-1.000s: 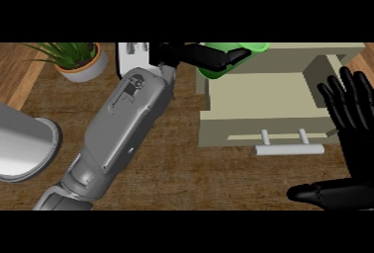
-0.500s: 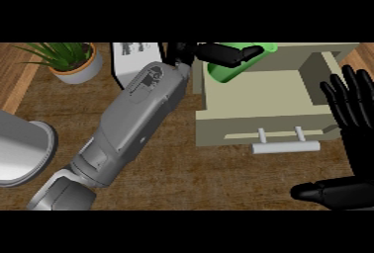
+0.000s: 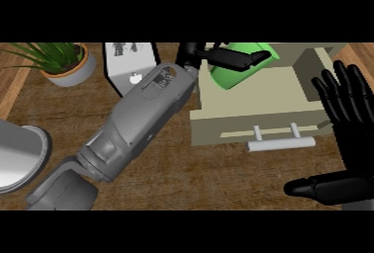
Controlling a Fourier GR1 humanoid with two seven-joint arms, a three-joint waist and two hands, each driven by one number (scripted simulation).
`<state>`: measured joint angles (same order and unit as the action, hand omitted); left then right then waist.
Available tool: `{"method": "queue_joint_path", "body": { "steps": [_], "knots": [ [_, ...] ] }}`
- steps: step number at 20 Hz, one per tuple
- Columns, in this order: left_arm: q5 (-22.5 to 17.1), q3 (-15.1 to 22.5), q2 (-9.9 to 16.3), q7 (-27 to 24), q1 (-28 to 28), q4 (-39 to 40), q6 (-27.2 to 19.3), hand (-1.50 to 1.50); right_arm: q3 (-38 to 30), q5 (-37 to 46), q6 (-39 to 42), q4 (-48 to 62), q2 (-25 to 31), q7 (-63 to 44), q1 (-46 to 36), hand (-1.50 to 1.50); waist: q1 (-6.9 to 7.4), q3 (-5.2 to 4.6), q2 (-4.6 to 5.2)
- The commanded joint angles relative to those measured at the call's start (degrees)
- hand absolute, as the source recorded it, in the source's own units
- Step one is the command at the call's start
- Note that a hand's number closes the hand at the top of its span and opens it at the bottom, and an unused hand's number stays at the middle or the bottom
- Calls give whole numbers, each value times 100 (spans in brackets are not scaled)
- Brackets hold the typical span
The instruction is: Pick up the cup, place it into the drawer and close the drawer
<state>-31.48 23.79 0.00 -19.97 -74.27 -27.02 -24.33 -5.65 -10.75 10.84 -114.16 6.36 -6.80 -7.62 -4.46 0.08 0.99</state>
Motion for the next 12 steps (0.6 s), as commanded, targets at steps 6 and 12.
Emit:
{"method": "queue_joint_path", "body": {
  "steps": [6,12],
  "knots": [
    [-130,852,0,63,-212,618,-235,150,107,-136,108,-137,22,-119,-56,-150,-227,5,54],
    [-523,1238,0,220,-41,223,-614,-150,98,-216,121,103,-50,20,-260,-150,-269,5,64]
  ]
}}
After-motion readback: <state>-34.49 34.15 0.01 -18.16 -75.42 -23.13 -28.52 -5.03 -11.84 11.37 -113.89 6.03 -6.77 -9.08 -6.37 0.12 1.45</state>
